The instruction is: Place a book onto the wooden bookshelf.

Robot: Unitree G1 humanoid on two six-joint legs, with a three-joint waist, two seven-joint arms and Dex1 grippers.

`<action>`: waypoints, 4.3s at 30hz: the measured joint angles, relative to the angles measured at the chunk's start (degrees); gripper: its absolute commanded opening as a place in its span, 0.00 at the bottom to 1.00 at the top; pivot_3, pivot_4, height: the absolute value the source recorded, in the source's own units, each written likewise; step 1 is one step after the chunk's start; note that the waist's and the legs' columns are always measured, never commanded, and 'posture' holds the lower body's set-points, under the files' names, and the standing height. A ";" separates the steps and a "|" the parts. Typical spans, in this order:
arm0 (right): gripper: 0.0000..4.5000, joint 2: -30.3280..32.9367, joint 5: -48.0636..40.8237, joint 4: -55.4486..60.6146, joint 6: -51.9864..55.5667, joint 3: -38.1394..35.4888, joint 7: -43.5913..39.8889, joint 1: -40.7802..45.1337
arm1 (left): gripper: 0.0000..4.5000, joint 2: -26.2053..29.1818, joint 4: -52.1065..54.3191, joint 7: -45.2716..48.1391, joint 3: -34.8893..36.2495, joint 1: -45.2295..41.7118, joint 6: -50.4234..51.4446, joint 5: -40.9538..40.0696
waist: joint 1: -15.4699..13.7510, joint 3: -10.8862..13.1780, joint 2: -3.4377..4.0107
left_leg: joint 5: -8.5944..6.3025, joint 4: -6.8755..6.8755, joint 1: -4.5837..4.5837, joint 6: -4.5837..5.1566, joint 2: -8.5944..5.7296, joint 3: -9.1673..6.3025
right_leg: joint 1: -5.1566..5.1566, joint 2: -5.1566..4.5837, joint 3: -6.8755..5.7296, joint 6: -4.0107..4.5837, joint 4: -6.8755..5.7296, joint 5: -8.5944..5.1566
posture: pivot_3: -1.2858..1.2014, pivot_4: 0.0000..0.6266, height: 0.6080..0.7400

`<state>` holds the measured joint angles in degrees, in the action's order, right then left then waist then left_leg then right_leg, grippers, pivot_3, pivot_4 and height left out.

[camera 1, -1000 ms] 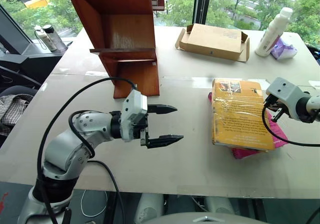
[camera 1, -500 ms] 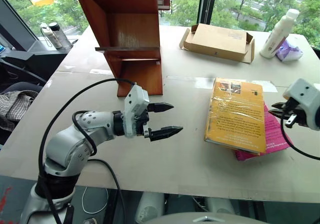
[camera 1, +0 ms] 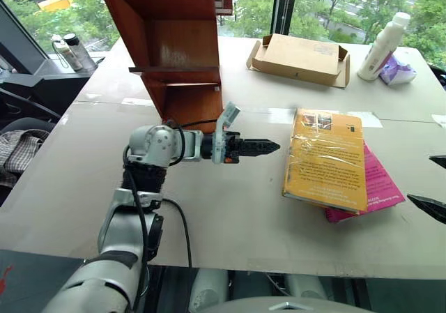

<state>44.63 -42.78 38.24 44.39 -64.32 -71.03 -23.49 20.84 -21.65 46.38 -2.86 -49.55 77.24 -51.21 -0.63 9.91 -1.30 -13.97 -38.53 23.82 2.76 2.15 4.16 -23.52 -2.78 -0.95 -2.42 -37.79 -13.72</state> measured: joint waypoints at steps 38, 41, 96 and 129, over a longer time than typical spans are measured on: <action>1.00 -5.67 -7.26 -2.74 -15.88 5.47 8.61 -7.58 | 0.28 -20.07 -45.35 18.31 0.77 -17.78 -22.48 26.94 | -0.12 0.02 -0.03 | -0.03 0.06 0.14 0.04 -0.02 -0.02 | -0.10 -0.06 -0.01 0.07 0.12 0.02 | 0.52 0.24 0.95; 1.00 -5.65 -7.51 -2.76 -16.10 5.49 8.96 -7.99 | 0.10 -19.93 -45.36 20.17 1.47 -17.81 -21.13 27.44 | -0.14 0.02 -0.03 | -0.03 0.05 0.15 0.04 -0.02 -0.02 | -0.10 -0.06 -0.02 0.10 0.12 0.04 | 0.52 0.24 0.95; 1.00 4.39 -11.20 -36.88 -19.61 32.61 -3.37 43.11 | 0.10 38.51 42.22 9.29 12.35 -11.99 -57.27 33.02 | -0.13 0.17 0.05 | -0.01 0.01 -0.02 0.03 0.02 0.22 | -0.04 -0.05 0.13 0.08 0.00 0.07 | 0.52 0.24 0.95; 1.00 3.36 -13.35 -27.71 -15.84 30.11 6.34 36.12 | 0.40 34.92 7.92 29.38 -18.26 -21.76 -63.12 74.71 | 1.08 -0.45 1.01 | -0.01 0.01 -0.48 0.04 0.08 0.66 | 0.01 0.14 0.50 -0.13 -0.34 -0.06 | 0.52 0.24 0.95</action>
<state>47.99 -56.13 10.53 28.55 -34.22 -64.68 12.63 55.75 -13.73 75.77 -21.12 -71.31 14.11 23.50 0.45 9.46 -0.28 -13.98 -38.52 23.35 2.80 2.22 4.82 -23.52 -2.64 -0.45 -2.55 -38.13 -13.78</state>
